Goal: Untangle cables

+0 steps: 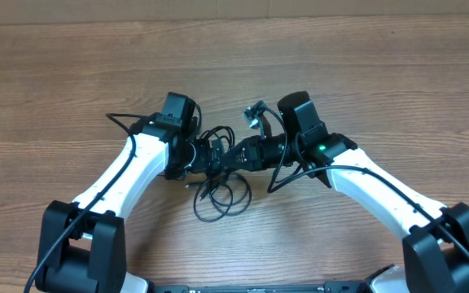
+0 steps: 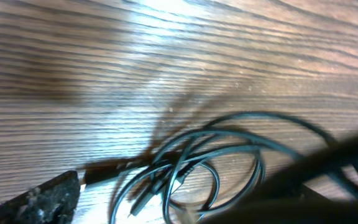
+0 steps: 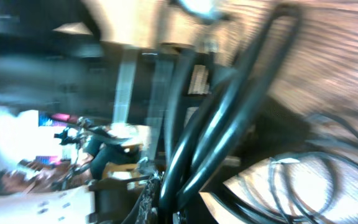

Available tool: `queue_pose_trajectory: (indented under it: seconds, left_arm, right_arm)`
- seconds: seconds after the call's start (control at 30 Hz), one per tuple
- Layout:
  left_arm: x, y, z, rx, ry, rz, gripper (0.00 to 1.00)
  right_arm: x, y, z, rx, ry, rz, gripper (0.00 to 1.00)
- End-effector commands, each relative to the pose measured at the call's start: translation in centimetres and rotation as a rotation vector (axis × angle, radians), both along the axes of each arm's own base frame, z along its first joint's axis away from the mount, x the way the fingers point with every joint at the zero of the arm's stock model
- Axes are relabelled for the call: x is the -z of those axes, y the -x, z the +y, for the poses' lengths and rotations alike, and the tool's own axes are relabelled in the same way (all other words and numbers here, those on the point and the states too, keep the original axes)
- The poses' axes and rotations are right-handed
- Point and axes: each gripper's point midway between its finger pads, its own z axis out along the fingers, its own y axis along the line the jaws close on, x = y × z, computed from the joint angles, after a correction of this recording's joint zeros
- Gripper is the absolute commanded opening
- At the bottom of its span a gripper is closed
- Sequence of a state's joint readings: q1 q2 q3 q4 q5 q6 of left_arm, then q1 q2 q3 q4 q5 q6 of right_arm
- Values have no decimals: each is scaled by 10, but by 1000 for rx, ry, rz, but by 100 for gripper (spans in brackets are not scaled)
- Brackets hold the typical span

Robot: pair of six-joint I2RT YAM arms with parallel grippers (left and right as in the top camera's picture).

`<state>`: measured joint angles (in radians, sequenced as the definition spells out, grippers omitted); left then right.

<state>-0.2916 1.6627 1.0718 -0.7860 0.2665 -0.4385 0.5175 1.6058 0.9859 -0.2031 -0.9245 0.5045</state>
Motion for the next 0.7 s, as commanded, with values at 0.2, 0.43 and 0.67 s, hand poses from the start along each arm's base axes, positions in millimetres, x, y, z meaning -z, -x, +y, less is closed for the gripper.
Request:
queue_pose_trajectory:
  seconds: [0.2,0.43,0.67]
  left_arm:
    - [6,2,9,-22,-54,7,4]
    - [-62,-11,-13,62,237,2,4]
    - [-105,-21,-9,52,273,-16,30]
  right_arm:
    - [28,-22,-30,244,231,94,4]
    - [83,-50,-127,664,656,158,4]
    - [86,-51,-132,684,687,147,21]
